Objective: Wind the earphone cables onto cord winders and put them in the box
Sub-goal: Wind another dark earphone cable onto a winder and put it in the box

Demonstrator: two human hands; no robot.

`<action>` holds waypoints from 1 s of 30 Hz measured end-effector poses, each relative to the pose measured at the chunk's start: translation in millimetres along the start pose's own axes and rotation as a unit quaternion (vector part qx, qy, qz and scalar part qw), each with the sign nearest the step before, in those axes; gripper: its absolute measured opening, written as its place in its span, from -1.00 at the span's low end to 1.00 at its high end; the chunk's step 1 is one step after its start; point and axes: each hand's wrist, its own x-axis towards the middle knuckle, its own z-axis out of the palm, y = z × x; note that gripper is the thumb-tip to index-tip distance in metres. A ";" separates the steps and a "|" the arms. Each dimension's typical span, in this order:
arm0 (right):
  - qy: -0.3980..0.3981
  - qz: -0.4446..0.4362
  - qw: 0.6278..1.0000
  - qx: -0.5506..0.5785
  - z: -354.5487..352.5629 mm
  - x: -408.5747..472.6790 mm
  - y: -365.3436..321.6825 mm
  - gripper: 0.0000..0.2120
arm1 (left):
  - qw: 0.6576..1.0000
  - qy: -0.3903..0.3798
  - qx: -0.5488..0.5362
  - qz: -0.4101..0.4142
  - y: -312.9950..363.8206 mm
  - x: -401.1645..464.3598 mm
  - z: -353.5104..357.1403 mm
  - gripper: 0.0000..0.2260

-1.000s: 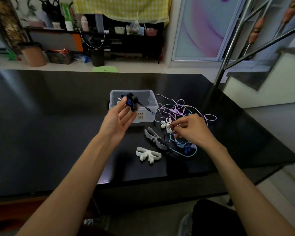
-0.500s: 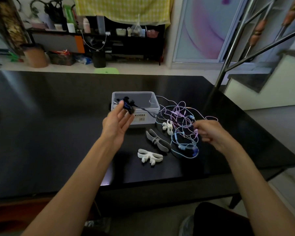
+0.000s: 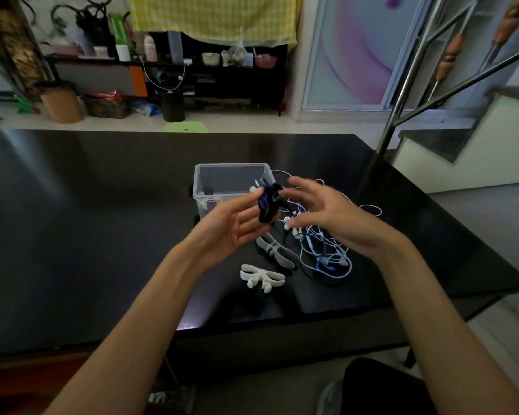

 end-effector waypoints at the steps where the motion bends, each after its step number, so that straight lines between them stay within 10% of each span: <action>1: -0.032 0.001 0.999 -0.001 7.0 1.3 0.5 -0.33 | 1.000 -0.005 0.001 -0.003 0.2 -0.7 -0.2 -0.73; 6: 0.050 0.015 0.998 -0.040 23.1 5.3 9.8 -0.81 | 0.997 0.075 0.010 0.030 -1.2 3.1 -6.2 -0.79; 14: 0.106 -0.065 0.919 -0.374 32.4 5.4 14.8 -0.66 | 0.983 0.170 0.019 0.067 -23.4 15.8 2.2 -0.77; 30: -0.017 -0.006 0.924 -0.381 3.9 -15.4 -6.7 -0.78 | 0.978 0.144 0.146 -0.026 -26.6 14.3 0.6 -0.70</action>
